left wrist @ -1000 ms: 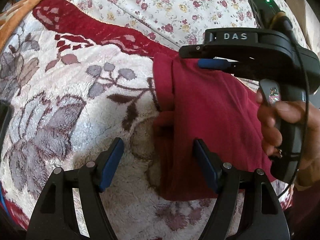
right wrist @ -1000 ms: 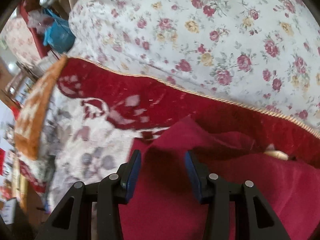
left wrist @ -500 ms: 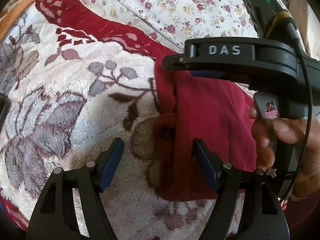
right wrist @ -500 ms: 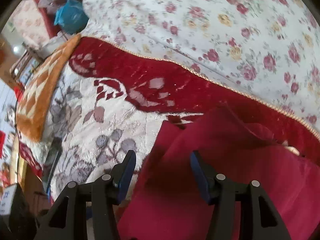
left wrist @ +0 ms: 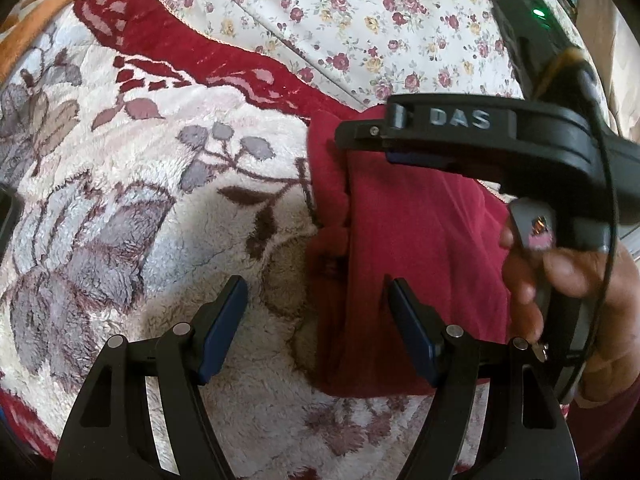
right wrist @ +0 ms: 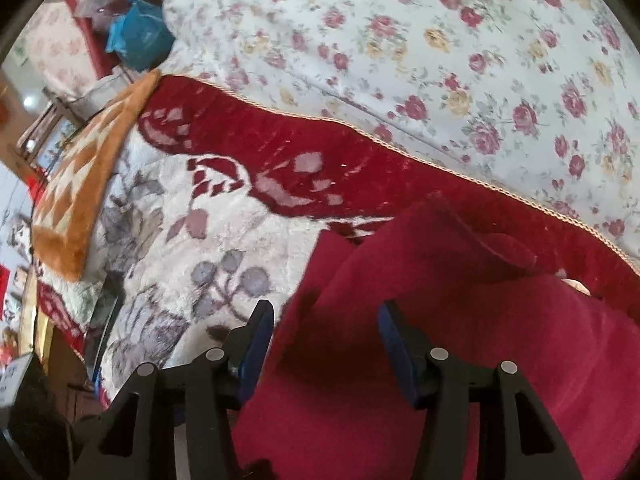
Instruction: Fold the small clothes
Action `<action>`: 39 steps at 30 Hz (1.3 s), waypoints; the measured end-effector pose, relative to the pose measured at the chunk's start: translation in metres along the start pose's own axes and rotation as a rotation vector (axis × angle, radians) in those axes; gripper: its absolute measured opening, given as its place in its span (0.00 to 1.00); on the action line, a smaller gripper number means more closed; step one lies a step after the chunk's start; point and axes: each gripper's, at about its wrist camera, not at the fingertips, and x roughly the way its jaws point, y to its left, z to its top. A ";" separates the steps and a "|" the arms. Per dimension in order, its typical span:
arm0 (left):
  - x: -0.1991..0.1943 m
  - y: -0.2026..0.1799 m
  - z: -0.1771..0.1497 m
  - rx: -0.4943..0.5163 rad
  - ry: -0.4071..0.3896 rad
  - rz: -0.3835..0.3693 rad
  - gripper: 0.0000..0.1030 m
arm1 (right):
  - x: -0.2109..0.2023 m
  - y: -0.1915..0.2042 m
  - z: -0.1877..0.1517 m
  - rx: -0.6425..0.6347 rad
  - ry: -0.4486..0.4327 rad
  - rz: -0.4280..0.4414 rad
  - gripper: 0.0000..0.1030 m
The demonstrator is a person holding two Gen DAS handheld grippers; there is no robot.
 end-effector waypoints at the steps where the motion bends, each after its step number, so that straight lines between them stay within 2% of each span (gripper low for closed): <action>1: 0.000 0.000 0.000 0.002 0.000 0.002 0.71 | 0.002 0.000 0.002 0.003 0.002 -0.011 0.51; 2: 0.000 0.000 0.000 0.003 0.000 0.005 0.71 | 0.005 0.001 0.003 0.005 0.009 -0.022 0.53; 4: 0.002 -0.001 0.000 0.007 0.001 0.012 0.71 | 0.016 0.004 0.008 0.001 0.041 -0.043 0.63; 6: 0.002 -0.003 0.000 0.012 0.000 0.017 0.71 | 0.024 0.008 0.012 -0.017 0.055 -0.076 0.66; 11: 0.004 -0.003 0.001 0.012 -0.001 0.026 0.71 | 0.041 0.012 0.020 -0.050 0.050 -0.168 0.66; 16: 0.008 -0.004 0.004 0.019 -0.008 0.042 0.71 | 0.047 0.008 0.018 -0.084 0.016 -0.199 0.66; 17: 0.009 -0.005 0.004 0.020 -0.009 0.044 0.71 | 0.047 0.008 0.017 -0.102 0.007 -0.201 0.63; 19: 0.011 -0.006 0.006 0.021 -0.012 0.047 0.71 | 0.042 0.006 0.015 -0.117 -0.008 -0.202 0.50; 22: 0.013 -0.007 0.008 0.015 -0.023 0.036 0.73 | 0.028 -0.001 0.012 -0.096 -0.042 -0.144 0.32; 25: 0.016 -0.007 0.012 -0.006 -0.042 0.005 0.79 | 0.009 -0.009 0.007 -0.079 -0.091 -0.104 0.24; 28: 0.020 -0.011 0.017 -0.005 -0.058 -0.028 0.79 | -0.007 -0.022 0.004 -0.040 -0.124 -0.079 0.20; 30: 0.021 -0.016 0.019 0.003 -0.053 -0.087 0.79 | -0.016 -0.032 0.004 -0.009 -0.135 -0.052 0.20; 31: 0.023 -0.019 0.019 0.004 -0.042 -0.135 0.75 | -0.019 -0.036 0.002 0.004 -0.137 -0.044 0.20; 32: 0.026 -0.021 0.019 0.002 -0.024 -0.186 0.63 | -0.021 -0.041 0.001 0.018 -0.138 -0.034 0.20; 34: 0.030 -0.028 0.019 0.015 0.009 -0.260 0.48 | -0.026 -0.053 -0.001 0.052 -0.135 -0.008 0.20; 35: 0.028 -0.033 0.018 0.039 -0.001 -0.269 0.44 | -0.027 -0.058 -0.002 0.070 -0.131 0.005 0.20; 39: 0.017 -0.050 0.015 0.143 -0.065 -0.254 0.42 | -0.031 -0.068 -0.006 0.120 -0.114 0.065 0.20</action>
